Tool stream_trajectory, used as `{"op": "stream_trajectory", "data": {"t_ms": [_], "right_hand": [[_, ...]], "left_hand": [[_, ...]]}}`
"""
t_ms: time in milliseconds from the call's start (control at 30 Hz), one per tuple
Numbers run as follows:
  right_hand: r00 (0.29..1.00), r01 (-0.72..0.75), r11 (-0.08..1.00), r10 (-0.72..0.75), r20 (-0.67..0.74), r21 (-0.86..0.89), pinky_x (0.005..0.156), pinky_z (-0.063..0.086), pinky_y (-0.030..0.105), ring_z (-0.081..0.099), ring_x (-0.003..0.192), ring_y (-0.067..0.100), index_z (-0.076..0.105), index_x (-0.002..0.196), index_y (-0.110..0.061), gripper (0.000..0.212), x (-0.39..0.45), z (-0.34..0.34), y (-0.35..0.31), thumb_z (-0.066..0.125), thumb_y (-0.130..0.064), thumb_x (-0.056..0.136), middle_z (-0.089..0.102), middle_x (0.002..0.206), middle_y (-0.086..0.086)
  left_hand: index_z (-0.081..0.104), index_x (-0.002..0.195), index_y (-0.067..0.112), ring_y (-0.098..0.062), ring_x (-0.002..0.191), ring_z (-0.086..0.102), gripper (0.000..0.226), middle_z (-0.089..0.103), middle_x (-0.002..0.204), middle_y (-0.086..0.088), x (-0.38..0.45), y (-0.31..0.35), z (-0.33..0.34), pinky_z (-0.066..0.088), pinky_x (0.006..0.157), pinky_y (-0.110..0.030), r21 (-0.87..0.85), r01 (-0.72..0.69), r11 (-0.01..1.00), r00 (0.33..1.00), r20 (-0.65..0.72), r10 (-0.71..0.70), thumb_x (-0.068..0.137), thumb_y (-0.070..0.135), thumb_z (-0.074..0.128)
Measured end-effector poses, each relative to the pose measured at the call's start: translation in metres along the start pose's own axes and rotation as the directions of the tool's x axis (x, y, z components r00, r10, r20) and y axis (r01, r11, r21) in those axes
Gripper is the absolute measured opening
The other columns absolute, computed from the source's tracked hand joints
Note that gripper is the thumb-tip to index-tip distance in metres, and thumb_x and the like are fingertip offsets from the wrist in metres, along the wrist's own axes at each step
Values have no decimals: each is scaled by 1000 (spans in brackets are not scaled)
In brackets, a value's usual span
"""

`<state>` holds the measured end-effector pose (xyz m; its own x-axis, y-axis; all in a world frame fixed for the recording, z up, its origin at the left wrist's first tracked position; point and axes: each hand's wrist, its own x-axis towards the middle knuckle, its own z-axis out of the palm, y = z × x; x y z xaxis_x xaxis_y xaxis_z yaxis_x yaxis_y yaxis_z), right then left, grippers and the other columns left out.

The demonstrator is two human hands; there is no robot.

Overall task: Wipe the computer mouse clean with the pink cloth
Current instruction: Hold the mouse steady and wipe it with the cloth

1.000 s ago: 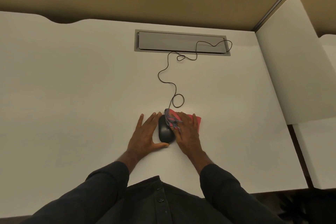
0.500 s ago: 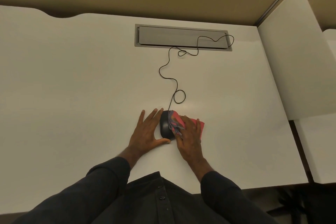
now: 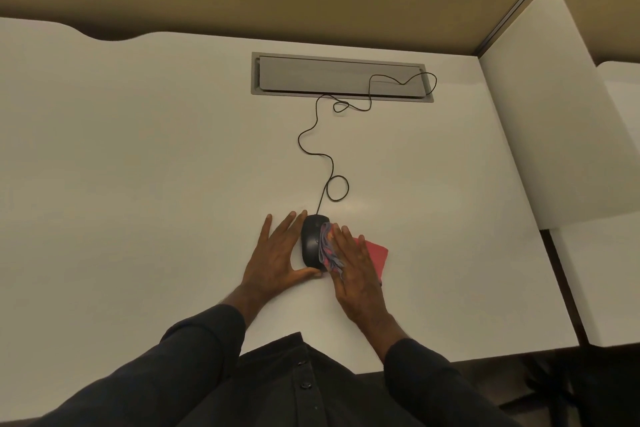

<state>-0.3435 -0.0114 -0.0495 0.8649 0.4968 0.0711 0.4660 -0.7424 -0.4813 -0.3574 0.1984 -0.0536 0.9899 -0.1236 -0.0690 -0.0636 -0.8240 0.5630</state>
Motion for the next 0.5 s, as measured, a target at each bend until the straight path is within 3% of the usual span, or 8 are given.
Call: {"op": "stream_trajectory", "data": {"t_ms": [100,233,500], "right_hand": [[999,-43,998,43,-3,35,125,5,29,10,152,7,22,157,-15,70,11,-1,3,59,-16,98,15,163,-8],[999,-46,997,46,-7,56,124,16,38,18,151,9,22,156,-16,65,26,-3,5,56,-21,100,27,162,-2],[1000,-10,1000,10,-24,17,124,16,38,15,151,7,20,156,-16,71,32,-1,4,60,-19,98,29,161,1]], "left_hand": [[-8,156,29,-13,152,8,113,15,165,0,0,-2,0,-1,124,-52,35,-5,999,1000,18,4,75,90,43],[-4,157,26,-12,152,8,113,15,165,0,0,-1,-1,1,124,-52,57,-8,998,1000,18,7,76,89,44],[-1,157,24,-13,152,10,112,17,164,0,1,0,-3,1,123,-52,70,-9,998,1000,22,8,77,88,44]]}}
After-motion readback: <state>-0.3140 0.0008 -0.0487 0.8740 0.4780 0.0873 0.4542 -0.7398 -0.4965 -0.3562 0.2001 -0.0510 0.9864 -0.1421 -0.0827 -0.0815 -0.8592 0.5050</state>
